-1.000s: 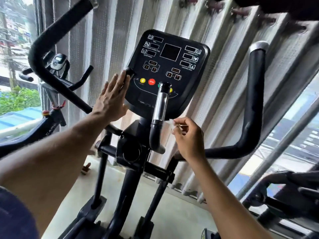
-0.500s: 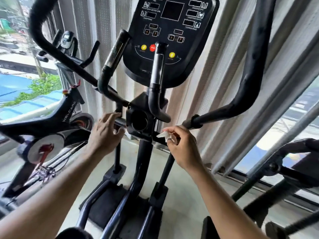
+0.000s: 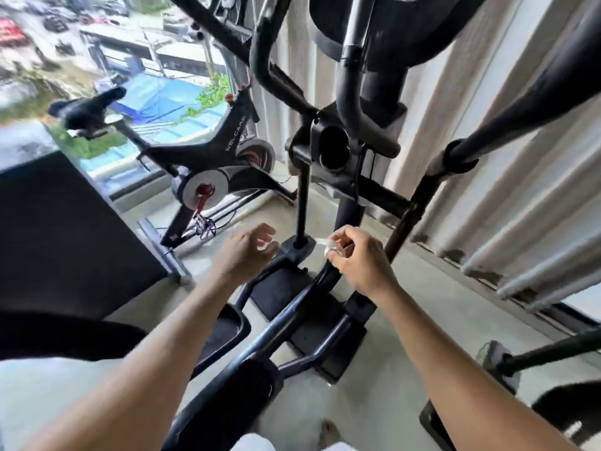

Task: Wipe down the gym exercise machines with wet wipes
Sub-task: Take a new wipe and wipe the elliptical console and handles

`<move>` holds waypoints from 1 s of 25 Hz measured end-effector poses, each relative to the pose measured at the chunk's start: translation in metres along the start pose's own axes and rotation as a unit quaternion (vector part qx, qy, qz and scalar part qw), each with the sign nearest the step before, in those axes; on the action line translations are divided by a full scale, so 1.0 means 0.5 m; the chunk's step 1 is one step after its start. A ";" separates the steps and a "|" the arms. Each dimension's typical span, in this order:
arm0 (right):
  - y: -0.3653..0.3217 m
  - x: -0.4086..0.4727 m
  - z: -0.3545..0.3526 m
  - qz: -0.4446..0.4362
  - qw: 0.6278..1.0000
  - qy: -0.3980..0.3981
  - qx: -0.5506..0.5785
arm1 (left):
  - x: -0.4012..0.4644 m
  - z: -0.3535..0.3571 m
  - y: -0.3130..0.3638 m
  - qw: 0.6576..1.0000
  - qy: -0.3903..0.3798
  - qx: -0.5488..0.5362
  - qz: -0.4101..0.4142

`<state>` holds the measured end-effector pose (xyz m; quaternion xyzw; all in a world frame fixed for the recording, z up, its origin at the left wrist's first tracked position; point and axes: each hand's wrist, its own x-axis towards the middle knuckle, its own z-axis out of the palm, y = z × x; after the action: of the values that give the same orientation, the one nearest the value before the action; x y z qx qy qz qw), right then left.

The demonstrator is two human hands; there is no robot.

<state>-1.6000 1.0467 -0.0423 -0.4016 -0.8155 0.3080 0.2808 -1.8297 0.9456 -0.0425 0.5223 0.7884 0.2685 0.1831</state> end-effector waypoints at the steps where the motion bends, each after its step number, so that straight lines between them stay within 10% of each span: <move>1: -0.006 -0.010 0.017 -0.006 1.000 -0.025 0.001 | -0.028 0.002 -0.011 1.000 0.007 0.002 -0.016; 16: -0.333 -0.191 0.363 -0.172 0.954 -0.242 -0.038 | -0.529 -0.160 -0.334 0.959 0.113 -0.042 -0.255; 25: -0.545 -0.333 0.613 -0.289 0.869 -0.401 0.013 | -0.870 -0.256 -0.458 0.871 0.203 -0.042 -0.445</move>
<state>-1.8608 0.6911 -0.0791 0.0141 -0.9334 0.3584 0.0111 -1.9002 0.4438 -0.0788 0.0421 0.9452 0.2916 0.1405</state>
